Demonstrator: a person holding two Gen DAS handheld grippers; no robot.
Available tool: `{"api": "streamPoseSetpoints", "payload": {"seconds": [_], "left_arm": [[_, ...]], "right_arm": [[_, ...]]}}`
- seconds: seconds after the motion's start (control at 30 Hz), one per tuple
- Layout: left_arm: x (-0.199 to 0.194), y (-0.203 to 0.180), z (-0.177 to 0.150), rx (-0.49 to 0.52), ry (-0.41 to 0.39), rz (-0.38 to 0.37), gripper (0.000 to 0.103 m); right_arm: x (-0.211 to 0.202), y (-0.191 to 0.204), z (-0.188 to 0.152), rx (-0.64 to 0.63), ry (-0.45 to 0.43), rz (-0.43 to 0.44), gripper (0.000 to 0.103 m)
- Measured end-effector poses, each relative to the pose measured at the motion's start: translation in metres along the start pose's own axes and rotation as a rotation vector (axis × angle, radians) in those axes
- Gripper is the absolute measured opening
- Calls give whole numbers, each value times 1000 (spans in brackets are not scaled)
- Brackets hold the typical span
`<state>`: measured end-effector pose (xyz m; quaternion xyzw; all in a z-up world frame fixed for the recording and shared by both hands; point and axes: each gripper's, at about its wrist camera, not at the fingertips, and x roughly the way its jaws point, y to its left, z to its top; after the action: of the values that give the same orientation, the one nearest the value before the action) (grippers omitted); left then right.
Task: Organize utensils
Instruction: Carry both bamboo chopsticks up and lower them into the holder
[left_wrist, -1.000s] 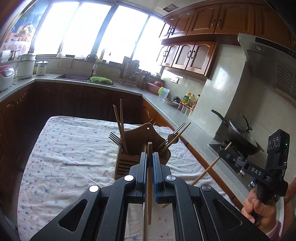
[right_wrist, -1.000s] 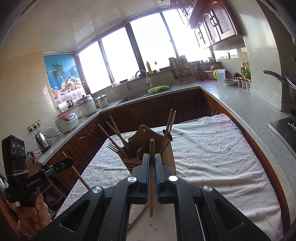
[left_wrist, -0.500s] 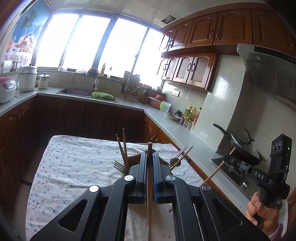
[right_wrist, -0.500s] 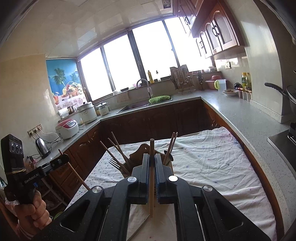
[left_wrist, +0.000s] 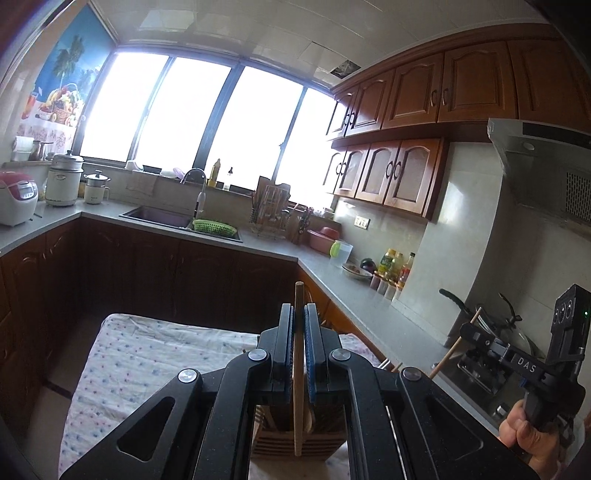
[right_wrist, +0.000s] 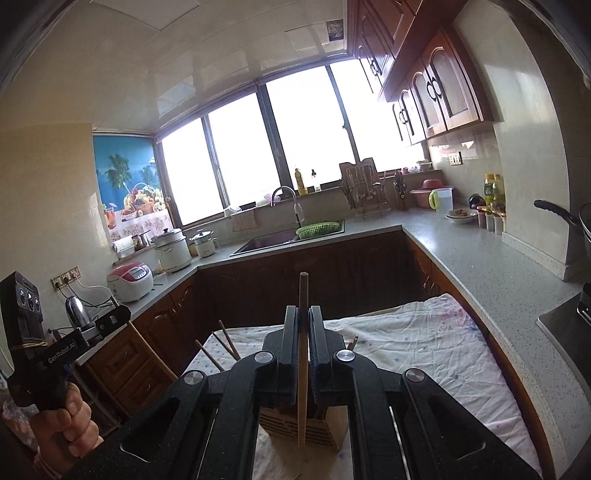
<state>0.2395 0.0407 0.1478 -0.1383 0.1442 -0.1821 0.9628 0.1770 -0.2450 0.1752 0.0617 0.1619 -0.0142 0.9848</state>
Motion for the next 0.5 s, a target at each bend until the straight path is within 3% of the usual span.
{"api": "streamPoseSetpoints", "payload": {"seconds": [0.23, 0.5], "left_arm": [[40, 8, 1, -25, -25, 31, 3], [85, 14, -37, -32, 35, 88, 3]], "right_arm": [[31, -4, 12, 16, -27, -12, 5], [64, -12, -10, 35, -3, -32, 5]]}}
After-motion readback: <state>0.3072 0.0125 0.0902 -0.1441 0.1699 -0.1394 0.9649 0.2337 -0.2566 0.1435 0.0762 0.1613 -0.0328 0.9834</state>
